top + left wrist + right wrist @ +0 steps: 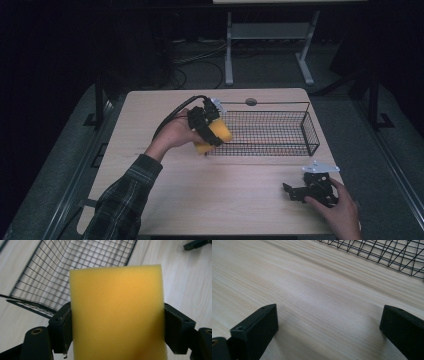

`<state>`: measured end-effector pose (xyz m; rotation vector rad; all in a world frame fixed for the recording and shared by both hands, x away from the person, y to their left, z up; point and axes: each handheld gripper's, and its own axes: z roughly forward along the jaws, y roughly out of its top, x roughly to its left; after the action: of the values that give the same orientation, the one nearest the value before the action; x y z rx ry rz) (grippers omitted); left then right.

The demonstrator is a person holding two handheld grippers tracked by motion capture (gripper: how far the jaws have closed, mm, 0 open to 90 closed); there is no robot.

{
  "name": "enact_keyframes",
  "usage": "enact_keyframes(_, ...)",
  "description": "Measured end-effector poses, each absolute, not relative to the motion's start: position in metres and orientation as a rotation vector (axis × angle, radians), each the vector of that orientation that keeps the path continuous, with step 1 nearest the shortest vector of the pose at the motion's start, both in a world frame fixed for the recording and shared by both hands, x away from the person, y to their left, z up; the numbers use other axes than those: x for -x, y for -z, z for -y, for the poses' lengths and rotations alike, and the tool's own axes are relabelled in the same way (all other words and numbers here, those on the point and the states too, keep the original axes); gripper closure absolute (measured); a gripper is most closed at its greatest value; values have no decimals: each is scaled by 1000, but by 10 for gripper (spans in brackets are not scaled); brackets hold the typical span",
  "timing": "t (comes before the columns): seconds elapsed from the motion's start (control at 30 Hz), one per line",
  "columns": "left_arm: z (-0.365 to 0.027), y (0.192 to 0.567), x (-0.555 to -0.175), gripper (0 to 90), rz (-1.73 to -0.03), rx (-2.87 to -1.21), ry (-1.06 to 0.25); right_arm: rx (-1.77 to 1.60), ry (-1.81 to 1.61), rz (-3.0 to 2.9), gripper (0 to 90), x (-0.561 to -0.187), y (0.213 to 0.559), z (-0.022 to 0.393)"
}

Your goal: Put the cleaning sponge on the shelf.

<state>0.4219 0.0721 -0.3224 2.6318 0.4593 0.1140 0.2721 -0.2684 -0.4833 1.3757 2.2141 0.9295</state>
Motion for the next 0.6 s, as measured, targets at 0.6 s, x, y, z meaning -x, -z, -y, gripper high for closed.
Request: enact_keyframes(0.6,-42,335,-458,226,-435,-2615,-128,-1373,-926,-2215,12,-272,483,269)
